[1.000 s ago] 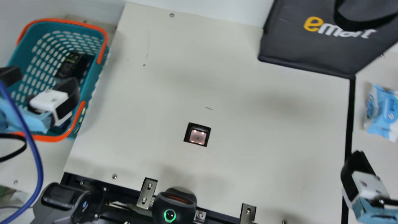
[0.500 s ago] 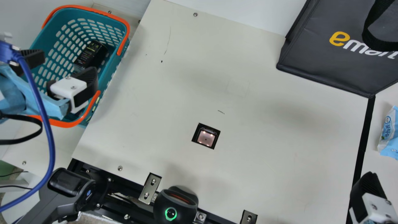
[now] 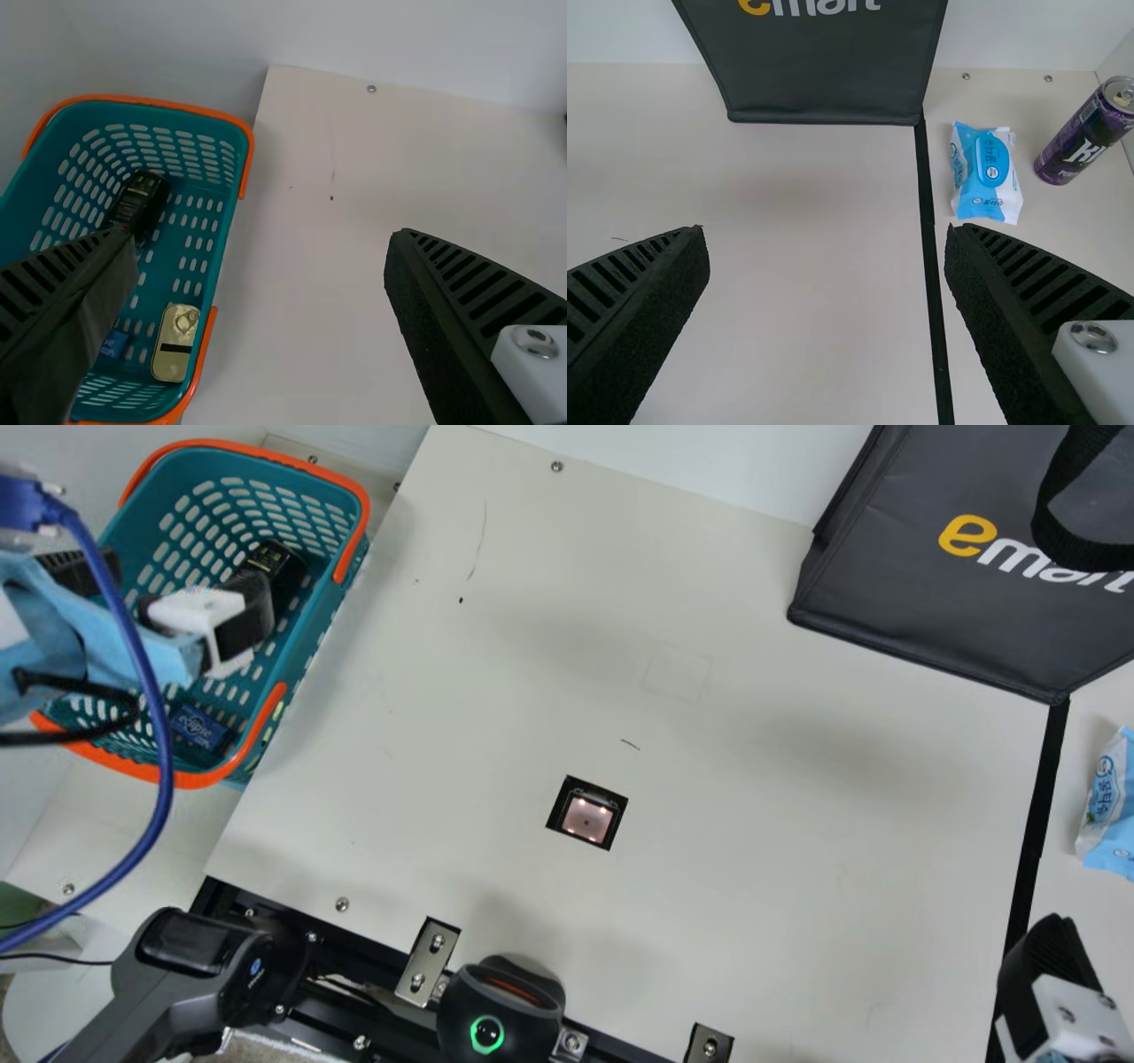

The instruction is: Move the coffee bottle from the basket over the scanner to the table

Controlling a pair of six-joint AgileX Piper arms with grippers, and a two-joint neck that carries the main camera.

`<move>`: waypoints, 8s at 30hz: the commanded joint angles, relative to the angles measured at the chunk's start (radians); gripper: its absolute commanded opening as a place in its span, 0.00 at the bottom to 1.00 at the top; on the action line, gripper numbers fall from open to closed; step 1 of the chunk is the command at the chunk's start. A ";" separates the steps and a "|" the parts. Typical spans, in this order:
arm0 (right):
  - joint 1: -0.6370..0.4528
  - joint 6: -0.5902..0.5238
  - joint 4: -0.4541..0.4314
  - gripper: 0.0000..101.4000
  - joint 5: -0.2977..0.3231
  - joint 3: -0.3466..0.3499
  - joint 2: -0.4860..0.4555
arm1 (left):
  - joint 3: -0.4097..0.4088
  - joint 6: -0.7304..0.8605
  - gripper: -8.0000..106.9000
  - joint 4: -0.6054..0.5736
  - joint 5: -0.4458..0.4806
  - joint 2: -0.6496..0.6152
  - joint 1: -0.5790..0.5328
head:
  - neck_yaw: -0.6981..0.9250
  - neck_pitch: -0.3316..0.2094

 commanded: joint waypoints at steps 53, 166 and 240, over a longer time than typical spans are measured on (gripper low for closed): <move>0.000 0.000 0.000 0.94 -0.001 0.000 0.000 | 0.000 0.803 0.85 -0.183 -0.414 0.884 0.541 | 0.002 -0.030; 0.000 0.000 0.000 0.94 -0.002 0.000 0.000 | -0.266 0.708 0.85 -0.027 -0.448 1.365 0.397 | 0.002 -0.030; 0.000 0.000 0.000 0.94 -0.002 0.000 0.000 | -0.084 0.452 0.00 -0.025 -0.482 1.031 0.414 | 0.002 -0.030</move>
